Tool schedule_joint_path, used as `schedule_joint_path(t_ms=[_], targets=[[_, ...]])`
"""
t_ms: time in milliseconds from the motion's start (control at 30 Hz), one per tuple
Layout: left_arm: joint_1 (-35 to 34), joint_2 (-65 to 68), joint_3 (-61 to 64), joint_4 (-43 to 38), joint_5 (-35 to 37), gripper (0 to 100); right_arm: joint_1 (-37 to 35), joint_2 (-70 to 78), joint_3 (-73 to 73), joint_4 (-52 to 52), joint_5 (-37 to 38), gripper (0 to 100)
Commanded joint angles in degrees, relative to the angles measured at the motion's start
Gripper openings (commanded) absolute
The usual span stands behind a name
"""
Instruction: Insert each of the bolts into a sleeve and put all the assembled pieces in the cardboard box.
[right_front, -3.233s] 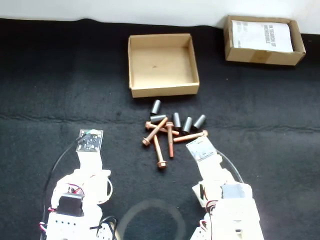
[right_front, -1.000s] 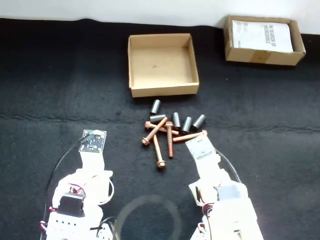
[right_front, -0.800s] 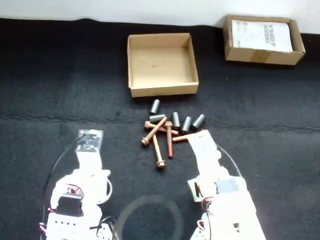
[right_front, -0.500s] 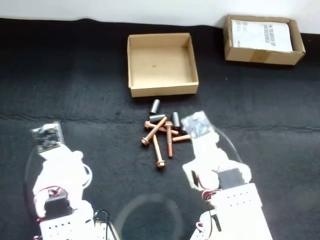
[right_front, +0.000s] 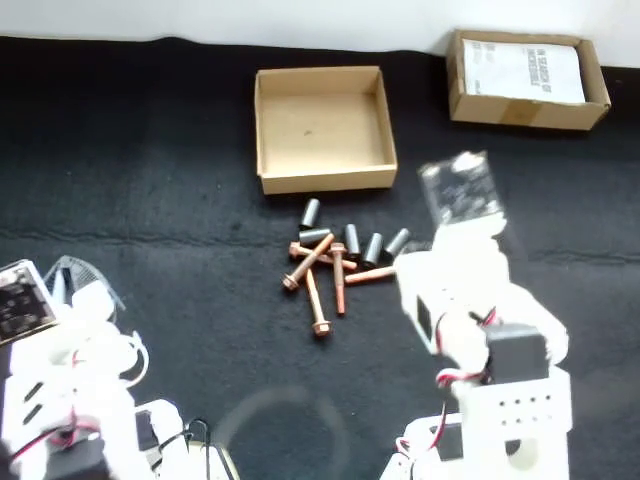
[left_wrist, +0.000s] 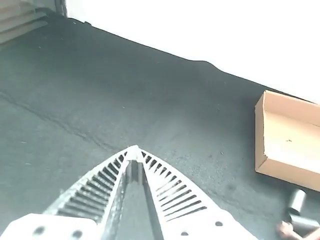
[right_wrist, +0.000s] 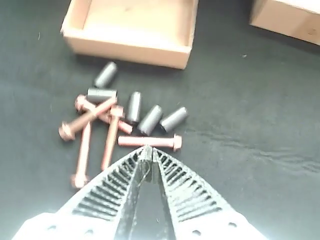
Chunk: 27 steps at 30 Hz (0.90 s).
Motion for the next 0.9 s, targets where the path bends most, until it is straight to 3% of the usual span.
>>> schedule_joint_path(t_ms=[0,167,300,467,700,867], targets=[[-0.31,15.69,-25.80,11.08,0.18,1,2.07,8.75,-16.04,3.74,-5.36,0.8],[-0.22,36.97,-51.56,23.65,-0.09,1,2.33,20.70,-30.90,5.76,-7.47,0.8],[3.56,50.07,-59.21,29.89,-0.09,1,4.88,28.62,-36.70,5.32,-11.60,0.9],[10.33,59.82,-56.75,30.07,0.09,1,11.12,40.04,-42.07,4.00,-21.71,1.1],[21.23,74.15,-45.41,29.27,-0.18,1,14.99,49.54,-43.47,4.88,-19.69,9.9],[25.71,82.24,-40.48,18.37,-0.35,1,13.49,54.81,-41.80,5.67,-19.43,10.1]])
